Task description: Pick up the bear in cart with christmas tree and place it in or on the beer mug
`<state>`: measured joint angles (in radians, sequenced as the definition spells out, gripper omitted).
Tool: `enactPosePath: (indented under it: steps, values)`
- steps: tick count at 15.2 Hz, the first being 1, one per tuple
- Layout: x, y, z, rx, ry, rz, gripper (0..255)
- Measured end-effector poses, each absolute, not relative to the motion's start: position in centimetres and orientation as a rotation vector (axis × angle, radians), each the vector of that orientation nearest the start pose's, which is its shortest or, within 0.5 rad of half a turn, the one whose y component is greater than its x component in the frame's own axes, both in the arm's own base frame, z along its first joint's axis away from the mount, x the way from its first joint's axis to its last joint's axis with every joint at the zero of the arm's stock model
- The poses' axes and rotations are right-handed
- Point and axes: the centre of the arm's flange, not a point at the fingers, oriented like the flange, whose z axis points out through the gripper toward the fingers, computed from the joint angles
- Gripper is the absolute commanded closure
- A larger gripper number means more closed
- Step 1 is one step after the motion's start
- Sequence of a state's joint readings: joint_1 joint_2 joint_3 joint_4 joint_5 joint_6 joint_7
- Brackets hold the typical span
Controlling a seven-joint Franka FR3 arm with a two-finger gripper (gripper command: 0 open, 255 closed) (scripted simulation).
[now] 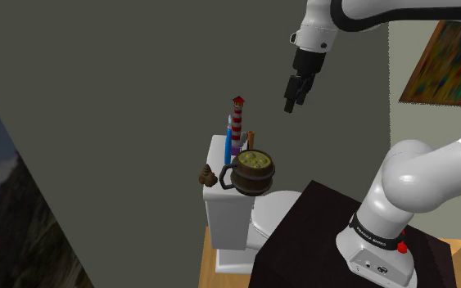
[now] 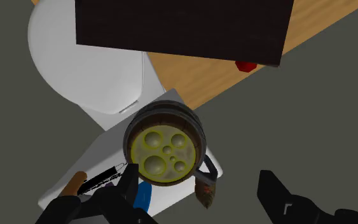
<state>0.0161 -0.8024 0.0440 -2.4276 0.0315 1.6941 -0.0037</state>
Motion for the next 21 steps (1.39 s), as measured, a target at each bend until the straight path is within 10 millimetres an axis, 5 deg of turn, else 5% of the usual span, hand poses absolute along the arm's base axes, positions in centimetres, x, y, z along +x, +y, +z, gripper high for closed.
enactPosePath:
  steps: [3, 21]
  values:
    - [32.0, 2.7, 56.0, -3.133, -0.076, -0.114, 0]
    - [44.3, 5.2, 37.3, -3.056, -0.068, -0.243, 0]
